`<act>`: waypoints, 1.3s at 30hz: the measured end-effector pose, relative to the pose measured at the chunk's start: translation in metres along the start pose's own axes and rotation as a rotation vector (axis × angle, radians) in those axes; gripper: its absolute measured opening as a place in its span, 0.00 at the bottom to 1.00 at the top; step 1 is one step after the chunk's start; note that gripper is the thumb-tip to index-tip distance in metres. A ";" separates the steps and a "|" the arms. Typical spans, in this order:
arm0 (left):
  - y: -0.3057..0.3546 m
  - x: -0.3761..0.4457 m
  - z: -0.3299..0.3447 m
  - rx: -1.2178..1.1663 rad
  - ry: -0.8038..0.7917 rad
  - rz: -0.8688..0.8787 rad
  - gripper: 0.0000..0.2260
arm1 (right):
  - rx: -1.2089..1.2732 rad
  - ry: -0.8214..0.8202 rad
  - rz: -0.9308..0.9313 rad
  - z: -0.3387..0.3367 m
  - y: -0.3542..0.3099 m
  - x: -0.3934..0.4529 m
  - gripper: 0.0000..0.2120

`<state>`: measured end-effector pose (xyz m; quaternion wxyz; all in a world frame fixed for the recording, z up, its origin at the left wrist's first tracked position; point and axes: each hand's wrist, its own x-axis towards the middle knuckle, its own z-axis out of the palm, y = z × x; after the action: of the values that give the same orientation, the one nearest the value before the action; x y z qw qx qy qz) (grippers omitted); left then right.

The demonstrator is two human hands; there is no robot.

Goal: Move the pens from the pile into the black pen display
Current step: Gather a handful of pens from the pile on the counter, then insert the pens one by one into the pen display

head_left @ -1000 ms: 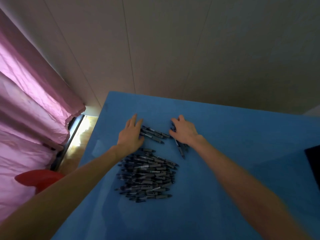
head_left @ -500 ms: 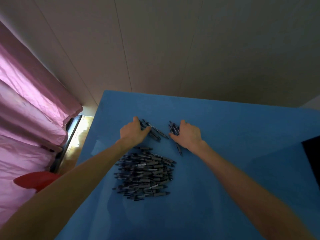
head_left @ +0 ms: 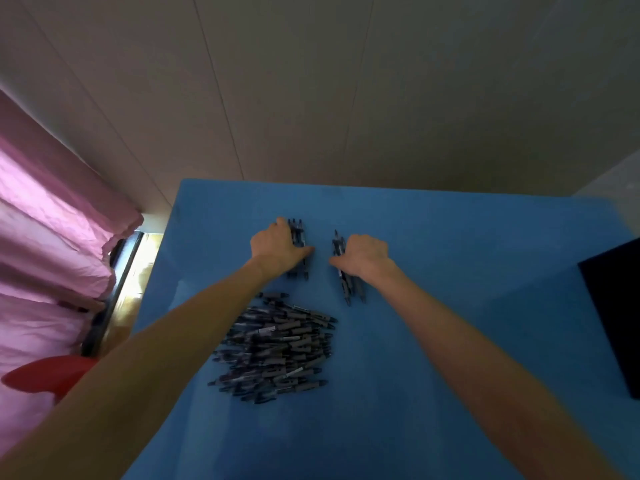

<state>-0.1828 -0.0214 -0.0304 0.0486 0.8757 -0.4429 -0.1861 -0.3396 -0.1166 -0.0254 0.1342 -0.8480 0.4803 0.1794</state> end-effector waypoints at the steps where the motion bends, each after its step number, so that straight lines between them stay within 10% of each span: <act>1: 0.004 0.003 0.002 -0.001 -0.010 0.038 0.30 | 0.009 -0.008 0.001 0.000 0.004 0.001 0.18; 13: 0.031 0.008 0.018 0.037 -0.141 0.176 0.13 | 0.396 -0.086 -0.112 0.017 0.042 0.011 0.20; 27: 0.057 -0.065 -0.055 -1.008 -0.228 -0.003 0.12 | 1.643 0.011 0.286 -0.003 0.064 -0.052 0.11; 39: 0.116 -0.238 -0.100 -1.018 -0.112 0.157 0.16 | 1.565 0.354 0.058 -0.034 0.111 -0.259 0.14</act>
<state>-0.3622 0.0898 0.1591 0.4583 0.6940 -0.3626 -0.4205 -0.5528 0.0126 0.1109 0.6071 -0.5109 0.5028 -0.3429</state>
